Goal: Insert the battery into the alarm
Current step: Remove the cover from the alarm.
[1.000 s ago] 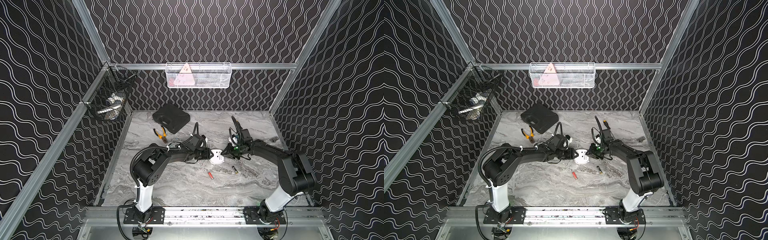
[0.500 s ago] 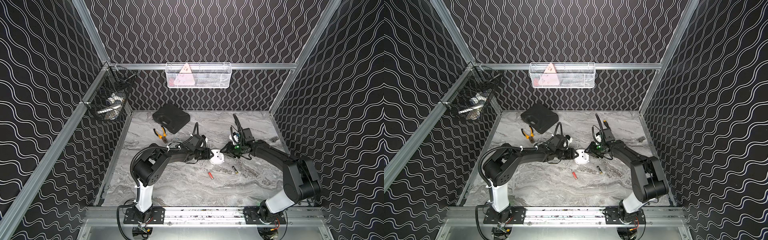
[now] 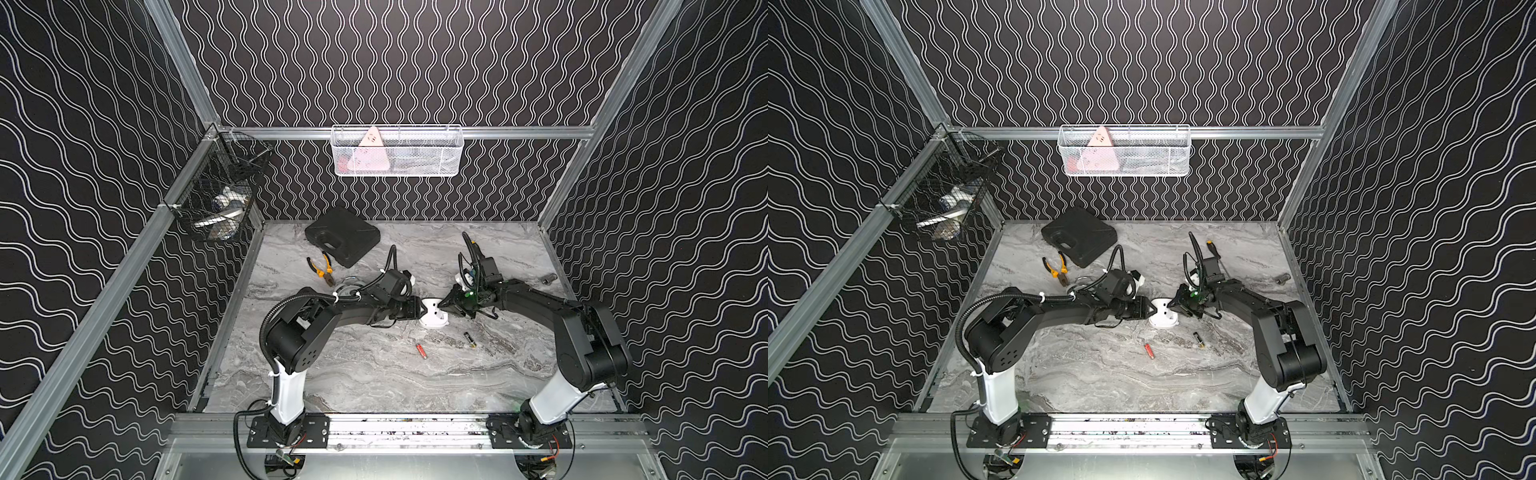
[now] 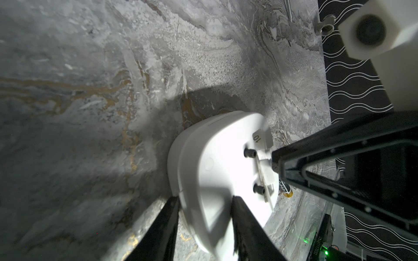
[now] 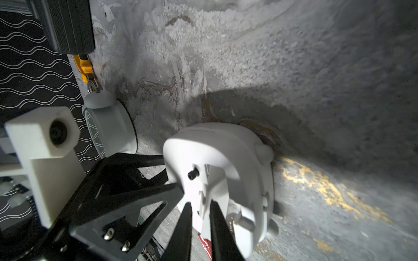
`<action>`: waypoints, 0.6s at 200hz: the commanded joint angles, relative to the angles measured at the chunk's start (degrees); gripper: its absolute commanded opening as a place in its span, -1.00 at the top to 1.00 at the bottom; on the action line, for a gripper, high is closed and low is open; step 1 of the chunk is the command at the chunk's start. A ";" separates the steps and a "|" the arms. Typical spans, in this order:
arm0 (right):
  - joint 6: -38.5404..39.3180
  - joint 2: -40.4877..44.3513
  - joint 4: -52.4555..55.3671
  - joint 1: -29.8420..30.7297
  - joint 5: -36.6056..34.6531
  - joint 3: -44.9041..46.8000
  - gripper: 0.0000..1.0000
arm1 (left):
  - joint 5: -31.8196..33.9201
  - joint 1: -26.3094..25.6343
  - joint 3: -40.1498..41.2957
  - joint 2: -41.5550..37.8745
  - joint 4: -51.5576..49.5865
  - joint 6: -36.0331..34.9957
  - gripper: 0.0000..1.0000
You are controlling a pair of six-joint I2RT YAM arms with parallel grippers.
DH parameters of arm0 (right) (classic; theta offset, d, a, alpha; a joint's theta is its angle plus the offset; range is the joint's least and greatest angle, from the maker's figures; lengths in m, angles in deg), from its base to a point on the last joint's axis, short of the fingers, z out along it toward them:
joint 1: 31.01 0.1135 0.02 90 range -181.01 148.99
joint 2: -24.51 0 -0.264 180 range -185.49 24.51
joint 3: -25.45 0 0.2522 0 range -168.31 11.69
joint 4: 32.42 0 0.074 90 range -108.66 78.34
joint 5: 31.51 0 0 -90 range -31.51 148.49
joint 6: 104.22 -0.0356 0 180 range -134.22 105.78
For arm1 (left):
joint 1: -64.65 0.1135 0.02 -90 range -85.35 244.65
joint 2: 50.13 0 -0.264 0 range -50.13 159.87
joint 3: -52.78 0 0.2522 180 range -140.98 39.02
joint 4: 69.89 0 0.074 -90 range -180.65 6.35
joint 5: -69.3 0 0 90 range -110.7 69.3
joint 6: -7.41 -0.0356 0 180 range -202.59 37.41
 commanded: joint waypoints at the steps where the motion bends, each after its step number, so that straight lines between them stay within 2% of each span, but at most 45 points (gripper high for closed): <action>1: -0.65 -0.91 -1.12 0.09 1.28 -0.74 0.67 | 1.39 -0.02 0.48 -0.02 -6.48 -1.67 0.14; 50: -0.59 -1.80 -1.29 0.12 2.25 -1.01 0.80 | 1.48 0.01 0.46 -0.10 -6.73 -1.72 0.14; 120: -0.58 0.32 -0.26 0.12 1.59 -0.57 0.87 | 1.48 0.02 0.61 -0.10 -6.53 -1.66 0.14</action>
